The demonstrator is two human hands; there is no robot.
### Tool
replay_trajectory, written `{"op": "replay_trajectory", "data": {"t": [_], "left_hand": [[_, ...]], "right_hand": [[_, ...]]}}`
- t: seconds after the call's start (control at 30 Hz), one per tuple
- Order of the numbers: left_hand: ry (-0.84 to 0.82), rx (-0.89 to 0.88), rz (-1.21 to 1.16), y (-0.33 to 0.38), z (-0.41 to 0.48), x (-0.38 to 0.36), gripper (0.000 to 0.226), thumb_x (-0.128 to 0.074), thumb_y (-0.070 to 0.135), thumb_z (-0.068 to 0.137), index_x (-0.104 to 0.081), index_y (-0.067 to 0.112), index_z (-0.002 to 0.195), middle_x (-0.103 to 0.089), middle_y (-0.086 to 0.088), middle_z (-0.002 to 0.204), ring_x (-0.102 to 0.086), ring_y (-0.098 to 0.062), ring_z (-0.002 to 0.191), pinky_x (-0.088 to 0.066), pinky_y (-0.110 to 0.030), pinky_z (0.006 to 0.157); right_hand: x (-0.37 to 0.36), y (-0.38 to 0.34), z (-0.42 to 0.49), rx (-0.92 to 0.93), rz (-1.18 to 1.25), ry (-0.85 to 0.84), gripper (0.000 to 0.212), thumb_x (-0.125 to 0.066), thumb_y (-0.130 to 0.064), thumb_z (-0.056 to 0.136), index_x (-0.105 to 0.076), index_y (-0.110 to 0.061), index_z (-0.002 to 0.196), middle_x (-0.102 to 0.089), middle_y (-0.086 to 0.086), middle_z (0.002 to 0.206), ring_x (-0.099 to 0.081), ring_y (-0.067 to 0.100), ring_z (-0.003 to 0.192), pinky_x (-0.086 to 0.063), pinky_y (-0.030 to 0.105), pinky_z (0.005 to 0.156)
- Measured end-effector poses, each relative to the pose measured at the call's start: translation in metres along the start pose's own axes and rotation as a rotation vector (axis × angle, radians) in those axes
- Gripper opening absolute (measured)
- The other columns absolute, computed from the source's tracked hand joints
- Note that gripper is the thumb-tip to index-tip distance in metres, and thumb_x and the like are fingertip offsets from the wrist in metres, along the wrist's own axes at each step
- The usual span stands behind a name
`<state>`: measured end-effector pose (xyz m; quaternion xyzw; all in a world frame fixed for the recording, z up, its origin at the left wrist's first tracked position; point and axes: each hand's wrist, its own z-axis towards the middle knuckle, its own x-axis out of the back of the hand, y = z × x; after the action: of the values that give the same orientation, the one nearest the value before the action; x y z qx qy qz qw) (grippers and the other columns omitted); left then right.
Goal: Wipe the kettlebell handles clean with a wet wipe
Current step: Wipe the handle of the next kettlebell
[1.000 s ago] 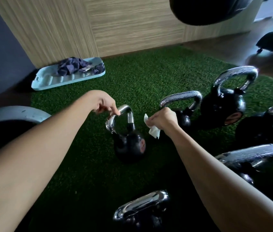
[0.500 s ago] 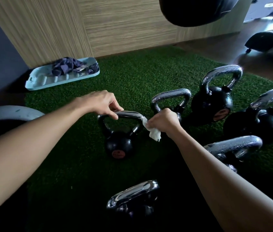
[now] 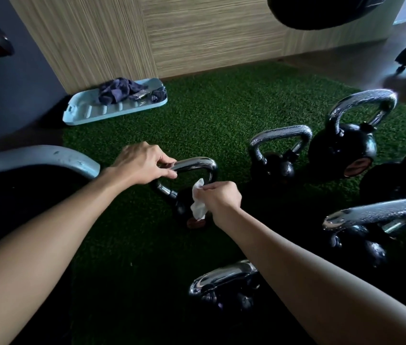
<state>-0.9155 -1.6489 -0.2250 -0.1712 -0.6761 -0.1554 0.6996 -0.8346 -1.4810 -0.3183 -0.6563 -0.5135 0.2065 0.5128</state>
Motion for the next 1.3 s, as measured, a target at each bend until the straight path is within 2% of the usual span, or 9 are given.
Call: {"op": "replay_trajectory", "data": {"t": [0.1,0.2,0.33,0.5,0.6,0.8,1.0,1.17,1.3], "left_hand": [[0.001,0.034,0.007,-0.007,0.000,-0.005,0.051,-0.067,0.071,0.081,-0.067,0.045,0.125,-0.076,0.005,0.099,-0.059,-0.013,0.074,-0.041,-0.027,0.069],[-0.044,0.025,0.028,-0.011,0.005,-0.004,0.051,-0.065,0.071,0.082,-0.066,0.044,0.126,-0.072,0.001,0.124,-0.067,-0.021,0.102,-0.045,-0.032,0.083],[-0.109,-0.011,0.050,-0.014,0.014,0.002,0.050,-0.065,0.070,0.083,-0.069,0.042,0.124,-0.070,0.007,0.129,-0.065,-0.022,0.109,-0.044,-0.039,0.095],[-0.140,-0.009,0.046,-0.021,0.017,0.005,0.049,-0.064,0.073,0.081,-0.070,0.045,0.120,-0.070,0.006,0.128,-0.064,-0.021,0.103,-0.043,-0.041,0.096],[-0.141,-0.011,0.067,-0.025,0.018,0.005,0.049,-0.062,0.075,0.080,-0.071,0.045,0.118,-0.071,0.006,0.126,-0.065,-0.021,0.102,-0.044,-0.039,0.094],[-0.143,-0.016,0.033,-0.030,0.021,0.006,0.050,-0.061,0.077,0.079,-0.074,0.044,0.113,-0.072,0.006,0.123,-0.055,-0.014,0.088,-0.044,-0.038,0.092],[-0.169,0.032,0.001,-0.032,0.021,0.004,0.051,-0.060,0.081,0.076,-0.075,0.046,0.109,-0.070,0.003,0.128,-0.064,-0.024,0.107,-0.046,-0.041,0.097],[-0.174,0.025,-0.062,-0.042,0.019,0.000,0.046,-0.062,0.080,0.074,-0.076,0.047,0.102,-0.070,0.011,0.126,-0.065,-0.019,0.097,-0.047,-0.033,0.081],[-0.238,0.007,-0.245,-0.054,0.018,-0.007,0.047,-0.057,0.077,0.075,-0.076,0.044,0.102,-0.064,0.012,0.130,-0.059,-0.017,0.114,-0.049,-0.048,0.100]], "right_hand": [[-0.036,-0.010,-0.002,-0.141,0.075,-0.008,0.026,-0.078,-0.045,0.080,-0.076,-0.022,0.070,-0.073,-0.003,0.076,-0.071,0.017,0.070,-0.061,0.028,0.069],[-0.066,-0.015,-0.001,-0.132,0.140,-0.040,0.025,-0.075,-0.044,0.081,-0.081,-0.020,0.085,-0.077,-0.001,0.083,-0.073,0.019,0.077,-0.061,0.027,0.074],[-0.080,-0.014,-0.002,-0.002,0.103,-0.121,0.022,-0.071,-0.009,0.084,-0.082,-0.021,0.099,-0.070,0.000,0.086,-0.063,0.015,0.079,-0.047,0.019,0.068],[-0.081,-0.008,0.002,0.336,-0.288,-0.103,0.018,-0.069,-0.014,0.082,-0.081,-0.018,0.095,-0.076,0.009,0.091,-0.069,0.028,0.086,-0.055,0.033,0.073],[-0.085,-0.006,0.012,0.416,-0.373,-0.094,0.011,-0.070,-0.020,0.080,-0.080,-0.016,0.082,-0.069,0.009,0.076,-0.066,0.030,0.077,-0.041,0.030,0.059],[-0.095,-0.015,0.019,0.375,-0.315,-0.175,0.019,-0.079,-0.034,0.080,-0.072,-0.021,0.068,-0.073,0.004,0.071,-0.072,0.021,0.076,-0.045,0.025,0.059],[-0.092,-0.015,0.022,0.343,-0.294,-0.206,0.012,-0.080,-0.030,0.083,-0.082,-0.023,0.092,-0.078,0.002,0.088,-0.072,0.018,0.083,-0.057,0.028,0.072],[-0.097,-0.020,0.007,0.070,0.097,-0.308,0.023,-0.085,-0.022,0.083,-0.079,-0.013,0.104,-0.067,-0.002,0.071,-0.053,0.007,0.055,-0.043,0.022,0.052],[-0.092,-0.026,0.001,-0.129,0.368,-0.370,0.028,-0.080,-0.011,0.087,-0.074,-0.003,0.113,-0.059,-0.002,0.067,-0.046,0.005,0.052,-0.032,0.011,0.032]]}}
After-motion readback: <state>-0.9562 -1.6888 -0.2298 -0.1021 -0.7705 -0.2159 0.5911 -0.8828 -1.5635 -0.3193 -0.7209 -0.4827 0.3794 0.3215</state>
